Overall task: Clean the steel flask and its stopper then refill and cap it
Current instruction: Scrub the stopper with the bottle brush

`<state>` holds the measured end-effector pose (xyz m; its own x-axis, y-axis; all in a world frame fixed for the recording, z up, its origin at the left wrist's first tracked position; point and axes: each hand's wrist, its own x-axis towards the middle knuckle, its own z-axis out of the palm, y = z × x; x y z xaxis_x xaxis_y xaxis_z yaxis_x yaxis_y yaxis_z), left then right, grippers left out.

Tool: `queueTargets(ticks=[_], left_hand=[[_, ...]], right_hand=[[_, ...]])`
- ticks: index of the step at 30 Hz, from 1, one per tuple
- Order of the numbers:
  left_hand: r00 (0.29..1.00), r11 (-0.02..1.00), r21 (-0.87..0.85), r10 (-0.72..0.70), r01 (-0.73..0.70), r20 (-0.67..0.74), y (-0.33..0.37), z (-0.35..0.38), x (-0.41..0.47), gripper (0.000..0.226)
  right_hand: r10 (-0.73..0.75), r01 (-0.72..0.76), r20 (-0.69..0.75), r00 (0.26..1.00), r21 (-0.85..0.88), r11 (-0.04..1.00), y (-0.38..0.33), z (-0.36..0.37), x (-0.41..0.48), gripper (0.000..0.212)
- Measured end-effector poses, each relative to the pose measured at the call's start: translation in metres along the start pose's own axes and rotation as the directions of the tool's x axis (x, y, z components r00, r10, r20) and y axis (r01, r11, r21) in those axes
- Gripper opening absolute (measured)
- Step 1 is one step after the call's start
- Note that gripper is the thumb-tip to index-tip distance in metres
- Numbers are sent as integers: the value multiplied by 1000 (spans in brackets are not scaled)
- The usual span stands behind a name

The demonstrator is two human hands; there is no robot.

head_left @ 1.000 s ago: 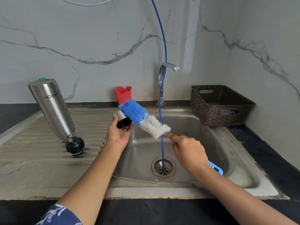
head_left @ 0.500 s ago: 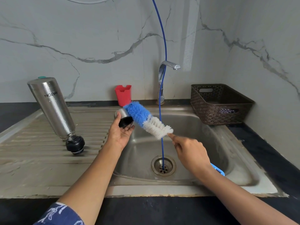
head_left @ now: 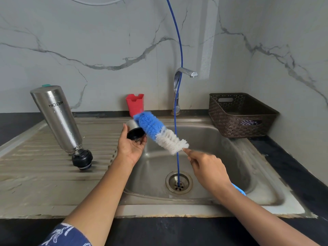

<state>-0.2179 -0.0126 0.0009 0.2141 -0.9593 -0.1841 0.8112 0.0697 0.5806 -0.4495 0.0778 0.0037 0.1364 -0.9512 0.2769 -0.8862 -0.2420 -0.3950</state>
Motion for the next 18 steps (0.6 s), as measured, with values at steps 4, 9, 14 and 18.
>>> queueTargets(ticks=[4,9,14,18], left_hand=[[1000,999,39,23,-23,3,1,0,0,47],[999,999,35,17,-16,-28,0,1,-2,47],[998,999,-46,-14,11,-60,0,1,-1,50],[999,998,-56,-23,22,-26,-1,2,-2,56]], right_hand=[[-14,15,-15,1000,19,1000,-2,0,-1,43],[28,-28,8,1000,18,999,1,0,1,42],[-25,27,-26,999,46,999,-4,0,-3,44],[25,-25,20,999,2,1000,0,0,0,42]])
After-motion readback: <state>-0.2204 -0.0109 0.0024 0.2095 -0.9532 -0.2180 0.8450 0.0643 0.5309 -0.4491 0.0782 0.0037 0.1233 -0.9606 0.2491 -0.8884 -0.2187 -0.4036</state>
